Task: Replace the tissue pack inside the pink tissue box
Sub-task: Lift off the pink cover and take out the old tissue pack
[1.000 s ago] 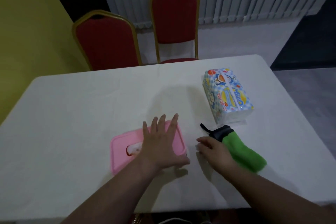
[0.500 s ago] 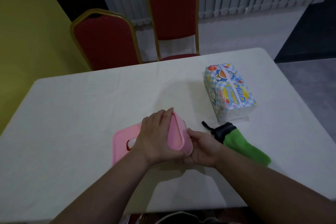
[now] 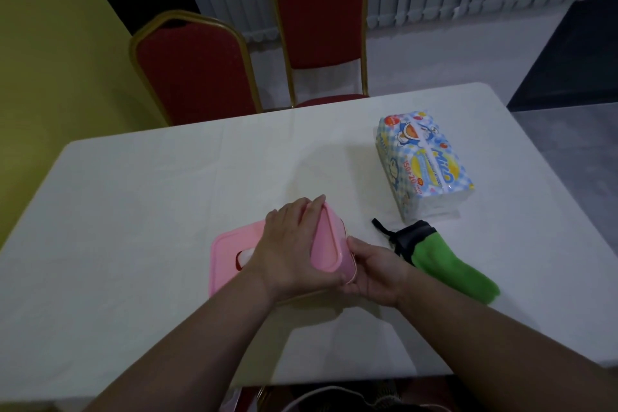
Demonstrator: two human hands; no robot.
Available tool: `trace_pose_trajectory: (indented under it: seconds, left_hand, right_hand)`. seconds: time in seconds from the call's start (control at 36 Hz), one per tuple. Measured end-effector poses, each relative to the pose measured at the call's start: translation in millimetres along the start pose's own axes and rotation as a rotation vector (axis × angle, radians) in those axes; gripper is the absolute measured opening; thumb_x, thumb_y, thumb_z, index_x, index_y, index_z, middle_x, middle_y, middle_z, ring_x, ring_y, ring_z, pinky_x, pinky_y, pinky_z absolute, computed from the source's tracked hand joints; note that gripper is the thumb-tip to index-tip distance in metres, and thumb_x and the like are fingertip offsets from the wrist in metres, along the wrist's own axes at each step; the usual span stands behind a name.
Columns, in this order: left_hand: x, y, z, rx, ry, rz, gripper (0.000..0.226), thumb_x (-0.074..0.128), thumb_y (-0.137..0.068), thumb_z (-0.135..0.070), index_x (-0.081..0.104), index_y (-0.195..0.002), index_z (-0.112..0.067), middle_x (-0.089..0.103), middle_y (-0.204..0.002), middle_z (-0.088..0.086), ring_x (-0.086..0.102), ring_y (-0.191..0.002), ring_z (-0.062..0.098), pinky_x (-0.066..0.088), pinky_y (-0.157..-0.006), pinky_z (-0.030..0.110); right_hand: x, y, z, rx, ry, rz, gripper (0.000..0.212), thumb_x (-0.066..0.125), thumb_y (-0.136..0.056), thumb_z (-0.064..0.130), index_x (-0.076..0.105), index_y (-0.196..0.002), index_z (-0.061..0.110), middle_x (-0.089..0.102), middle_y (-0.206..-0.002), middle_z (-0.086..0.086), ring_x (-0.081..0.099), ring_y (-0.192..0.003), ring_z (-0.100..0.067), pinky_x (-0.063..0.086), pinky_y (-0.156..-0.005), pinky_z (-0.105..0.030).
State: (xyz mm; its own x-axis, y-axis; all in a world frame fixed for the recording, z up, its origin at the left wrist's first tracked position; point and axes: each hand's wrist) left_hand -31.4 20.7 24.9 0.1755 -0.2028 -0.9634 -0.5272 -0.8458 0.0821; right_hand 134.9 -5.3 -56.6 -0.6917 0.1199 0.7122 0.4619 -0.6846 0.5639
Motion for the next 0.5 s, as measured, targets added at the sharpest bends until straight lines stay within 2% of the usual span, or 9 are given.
trace_pose_trajectory:
  seconds: [0.11,0.25,0.39,0.5]
  left_hand:
    - [-0.3,-1.6,-0.8,-0.006,0.013,0.008,0.116,0.063,-0.058,-0.074,0.01,-0.148,-0.023,0.029,-0.141,-0.001,0.028,-0.124,0.017,0.027,-0.108,0.037]
    - [0.4,-2.5,0.4,0.007,0.006,0.021,0.117,0.063,-0.058,-0.074,0.009,-0.148,-0.023,0.029,-0.142,-0.001,0.028,-0.125,0.018,0.026,-0.107,0.036]
    - [-6.3,-2.5,0.5,0.015,0.065,0.025,0.118,0.064,-0.057,-0.073,0.009,-0.149,-0.023,0.025,-0.144,-0.001,0.021,-0.126,0.014,0.023,-0.105,0.031]
    - [-11.9,-2.2,3.9,0.011,0.1,0.036,0.121,0.051,-0.05,-0.078,0.006,-0.149,-0.025,0.023,-0.145,-0.002,0.019,-0.126,0.01,0.02,-0.102,0.025]
  right_hand:
    - [-1.1,-3.0,-1.1,-0.047,0.063,-0.022,0.034,0.032,-0.101,0.031,0.058,-0.113,0.013,0.074,-0.09,-0.008,0.07,-0.073,-0.021,0.059,-0.057,-0.035]
    - [-3.1,-4.8,-3.5,-0.088,0.162,-0.055,0.035,0.032,-0.101,0.032,0.057,-0.118,0.013,0.069,-0.094,-0.009,0.066,-0.072,-0.02,0.057,-0.054,-0.031]
    - [-7.5,-4.8,-3.1,-0.093,0.218,-0.085,0.036,0.03,-0.101,0.033,0.058,-0.114,0.014,0.071,-0.087,-0.007,0.066,-0.066,-0.017,0.055,-0.055,-0.03]
    - [-12.2,-8.1,-1.5,-0.069,0.235,-0.08,0.037,0.033,-0.1,0.034,0.057,-0.121,0.016,0.068,-0.105,-0.01,0.069,-0.077,-0.019,0.057,-0.068,-0.036]
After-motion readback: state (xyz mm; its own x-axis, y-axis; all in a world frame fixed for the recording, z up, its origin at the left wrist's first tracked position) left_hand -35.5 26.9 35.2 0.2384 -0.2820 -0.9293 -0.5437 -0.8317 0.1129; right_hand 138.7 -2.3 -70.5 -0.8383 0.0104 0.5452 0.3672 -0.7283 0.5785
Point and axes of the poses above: each hand's wrist, its own y-axis away from the middle knuckle, its own x-axis out of the palm, z = x × y
